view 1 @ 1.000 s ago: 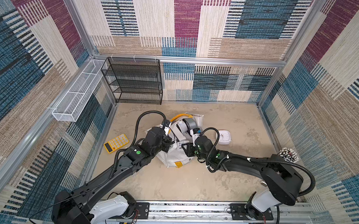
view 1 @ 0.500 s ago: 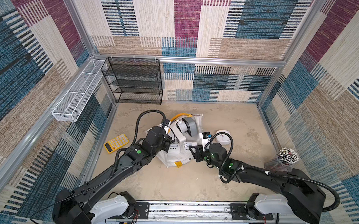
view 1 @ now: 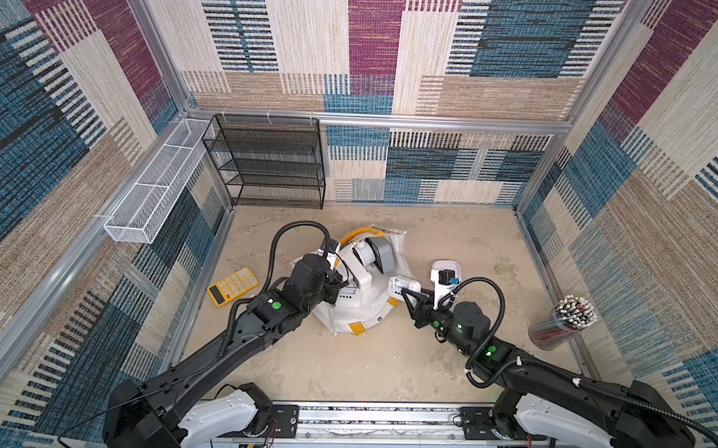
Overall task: Take the alarm clock out of the canvas bag
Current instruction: Place the alarm at the center of the board.
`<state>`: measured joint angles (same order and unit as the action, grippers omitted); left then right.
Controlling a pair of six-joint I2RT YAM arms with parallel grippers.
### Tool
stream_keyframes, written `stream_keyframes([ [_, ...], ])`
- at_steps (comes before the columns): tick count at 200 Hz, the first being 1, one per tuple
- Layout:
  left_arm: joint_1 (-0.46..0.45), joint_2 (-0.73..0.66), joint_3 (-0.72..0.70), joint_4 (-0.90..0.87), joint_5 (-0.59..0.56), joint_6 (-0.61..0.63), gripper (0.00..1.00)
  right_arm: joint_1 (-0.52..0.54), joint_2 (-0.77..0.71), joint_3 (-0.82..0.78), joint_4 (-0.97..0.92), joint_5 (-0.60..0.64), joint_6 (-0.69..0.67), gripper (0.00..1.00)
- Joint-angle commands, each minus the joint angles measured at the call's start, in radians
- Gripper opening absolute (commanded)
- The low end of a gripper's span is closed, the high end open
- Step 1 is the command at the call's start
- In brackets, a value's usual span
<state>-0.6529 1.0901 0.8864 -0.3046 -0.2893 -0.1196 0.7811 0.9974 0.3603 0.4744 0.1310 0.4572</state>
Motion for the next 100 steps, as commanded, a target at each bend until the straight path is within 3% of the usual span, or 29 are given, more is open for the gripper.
stream_keyframes([
  [1, 0.001, -0.006, -0.001, -0.006, -0.025, -0.014, 0.0, -0.036, -0.046, -0.024, 0.04, -0.025, 0.037, 0.34],
  [46, 0.001, -0.017, -0.004, -0.009, -0.03, -0.014, 0.0, -0.15, -0.148, -0.082, -0.021, -0.037, 0.114, 0.34],
  [100, 0.001, -0.026, -0.008, -0.01, -0.032, -0.015, 0.0, -0.273, -0.166, -0.132, -0.039, -0.085, 0.22, 0.34],
])
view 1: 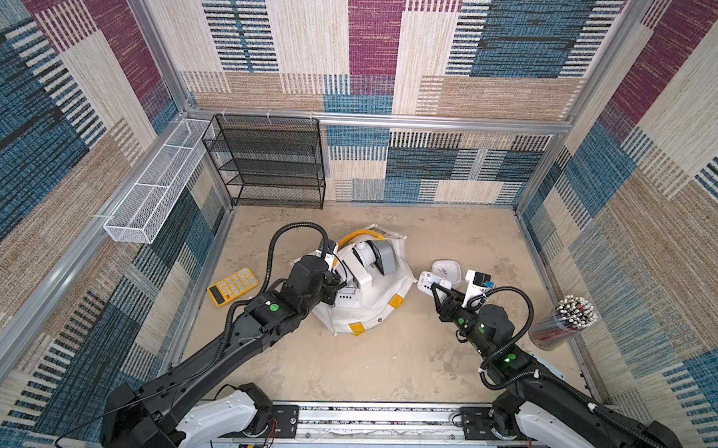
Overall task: Take the alarm clock out of the canvas bag
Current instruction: Place the alarm at the center of the board.
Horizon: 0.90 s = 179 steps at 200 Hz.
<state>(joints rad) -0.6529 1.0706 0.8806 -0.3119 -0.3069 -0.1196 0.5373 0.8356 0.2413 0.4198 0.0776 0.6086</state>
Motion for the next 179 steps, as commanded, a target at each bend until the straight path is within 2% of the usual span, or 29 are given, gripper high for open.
stream_keyframes([
  [1, 0.001, -0.007, -0.003, -0.003, -0.015, -0.015, 0.0, -0.031, -0.003, -0.014, 0.016, -0.032, 0.07, 0.34],
  [67, 0.001, -0.017, -0.011, -0.006, -0.02, -0.014, 0.0, -0.136, 0.115, -0.005, 0.007, -0.136, 0.153, 0.34],
  [127, 0.001, -0.031, -0.02, -0.009, -0.024, -0.014, 0.0, -0.25, 0.254, 0.018, -0.01, -0.284, 0.188, 0.34],
  [179, 0.001, -0.036, -0.029, -0.006, -0.024, -0.016, 0.0, -0.303, 0.3, 0.026, -0.006, -0.317, 0.186, 0.34],
])
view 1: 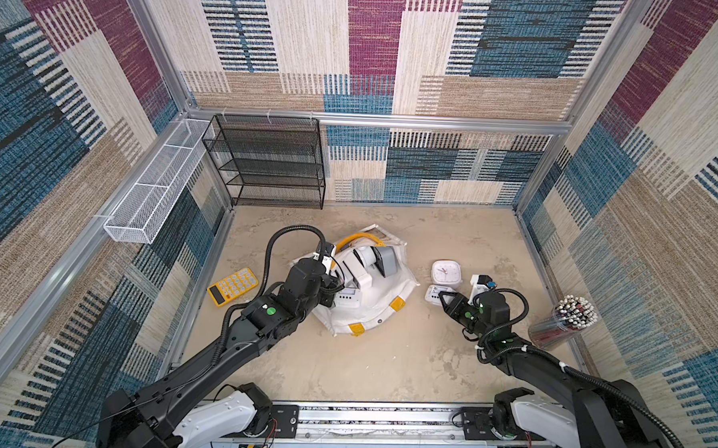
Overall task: Take the alarm clock out of the canvas bag
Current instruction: Place the alarm at the center of the board.
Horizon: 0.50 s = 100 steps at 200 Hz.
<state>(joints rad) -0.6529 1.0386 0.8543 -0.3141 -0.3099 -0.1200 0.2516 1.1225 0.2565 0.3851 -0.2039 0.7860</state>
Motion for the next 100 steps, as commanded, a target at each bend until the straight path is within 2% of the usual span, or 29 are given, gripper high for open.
stream_keyframes([
  [1, 0.001, -0.004, -0.003, -0.003, -0.021, -0.015, 0.0, -0.018, 0.015, 0.01, 0.029, -0.036, 0.008, 0.34],
  [100, 0.001, -0.018, -0.012, -0.008, -0.026, -0.015, 0.0, -0.119, 0.151, 0.043, 0.06, -0.134, -0.006, 0.36],
])
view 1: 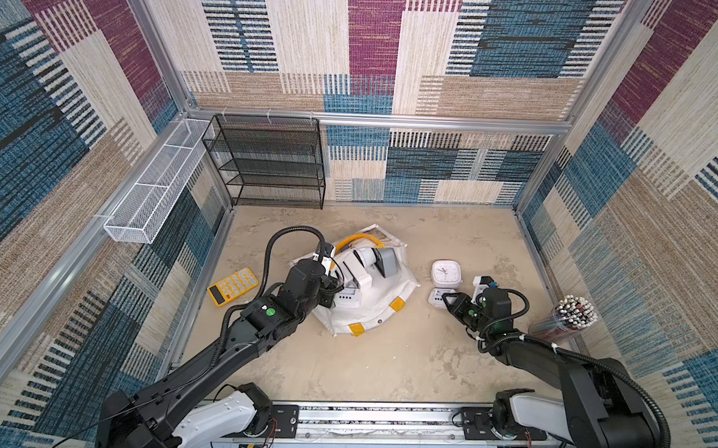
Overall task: Take the alarm clock out of the canvas bag
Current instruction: Place the alarm at the center of the board.
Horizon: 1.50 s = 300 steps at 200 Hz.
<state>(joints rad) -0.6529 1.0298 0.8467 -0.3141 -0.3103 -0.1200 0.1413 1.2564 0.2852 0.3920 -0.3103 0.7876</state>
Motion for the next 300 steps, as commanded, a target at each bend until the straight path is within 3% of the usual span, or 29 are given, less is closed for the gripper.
stream_keyframes([
  [1, 0.001, -0.01, -0.005, -0.008, -0.026, -0.015, 0.0, -0.009, 0.018, 0.015, 0.055, -0.027, -0.008, 0.37],
  [89, 0.001, -0.011, -0.009, -0.006, -0.029, -0.017, 0.0, -0.057, 0.084, 0.032, 0.078, -0.036, -0.008, 0.44],
  [142, 0.001, -0.019, -0.014, -0.005, -0.032, -0.019, 0.0, -0.06, 0.098, 0.064, 0.026, -0.02, -0.016, 0.57],
  [202, 0.001, -0.019, -0.015, -0.003, -0.032, -0.02, 0.0, -0.06, 0.069, 0.073, -0.034, 0.015, -0.007, 0.86],
  [300, 0.001, -0.022, -0.017, -0.004, -0.03, -0.025, 0.0, -0.06, 0.028, 0.09, -0.116, 0.099, -0.003, 0.96],
])
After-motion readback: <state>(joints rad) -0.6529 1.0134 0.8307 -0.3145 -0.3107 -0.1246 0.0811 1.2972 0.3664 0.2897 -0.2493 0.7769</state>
